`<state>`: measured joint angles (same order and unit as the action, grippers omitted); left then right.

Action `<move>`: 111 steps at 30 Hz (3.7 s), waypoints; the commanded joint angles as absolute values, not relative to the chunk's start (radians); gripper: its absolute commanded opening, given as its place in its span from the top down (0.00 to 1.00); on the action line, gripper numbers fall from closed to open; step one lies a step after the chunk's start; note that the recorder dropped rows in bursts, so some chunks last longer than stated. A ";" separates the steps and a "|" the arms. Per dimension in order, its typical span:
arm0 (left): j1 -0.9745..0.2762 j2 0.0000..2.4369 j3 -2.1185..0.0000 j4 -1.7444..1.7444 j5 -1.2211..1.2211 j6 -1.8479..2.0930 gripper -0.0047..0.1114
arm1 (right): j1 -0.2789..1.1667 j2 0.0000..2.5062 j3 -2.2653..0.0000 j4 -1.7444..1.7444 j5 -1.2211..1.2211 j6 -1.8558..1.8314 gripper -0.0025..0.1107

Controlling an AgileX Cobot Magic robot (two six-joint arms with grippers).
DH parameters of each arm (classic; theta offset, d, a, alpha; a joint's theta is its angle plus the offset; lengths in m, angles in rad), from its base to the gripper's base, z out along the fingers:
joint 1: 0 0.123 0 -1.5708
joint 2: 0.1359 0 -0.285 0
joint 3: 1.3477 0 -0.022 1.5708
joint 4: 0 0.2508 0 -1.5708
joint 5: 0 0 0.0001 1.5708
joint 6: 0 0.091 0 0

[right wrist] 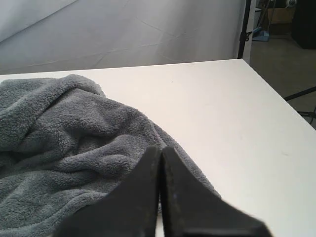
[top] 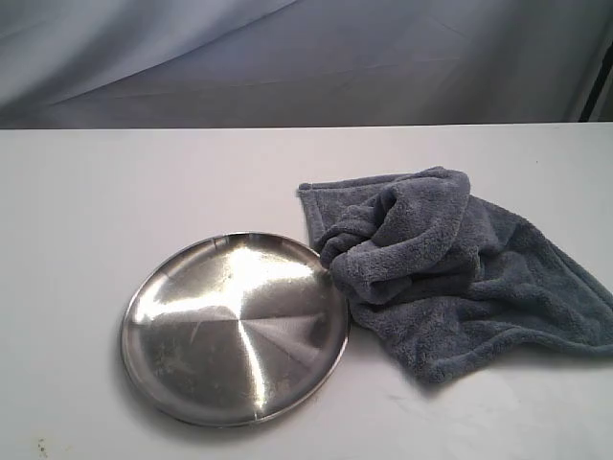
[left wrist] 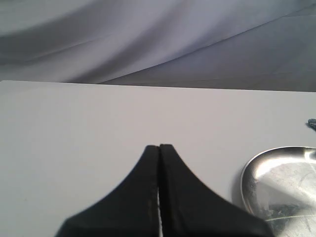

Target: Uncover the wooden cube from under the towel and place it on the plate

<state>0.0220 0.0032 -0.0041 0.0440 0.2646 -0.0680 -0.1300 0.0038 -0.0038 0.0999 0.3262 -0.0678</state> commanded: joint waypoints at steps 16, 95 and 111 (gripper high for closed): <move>0.023 0.000 0.000 0.036 0.262 -0.070 0.96 | -0.129 0.000 0.000 0.104 0.326 -0.073 0.98; -0.054 0.395 -0.548 0.036 0.389 -0.012 0.96 | -0.129 0.000 0.000 0.104 0.326 -0.073 0.98; -0.375 0.880 -0.830 0.034 0.685 0.137 0.96 | -0.129 0.000 0.000 0.104 0.326 -0.073 0.98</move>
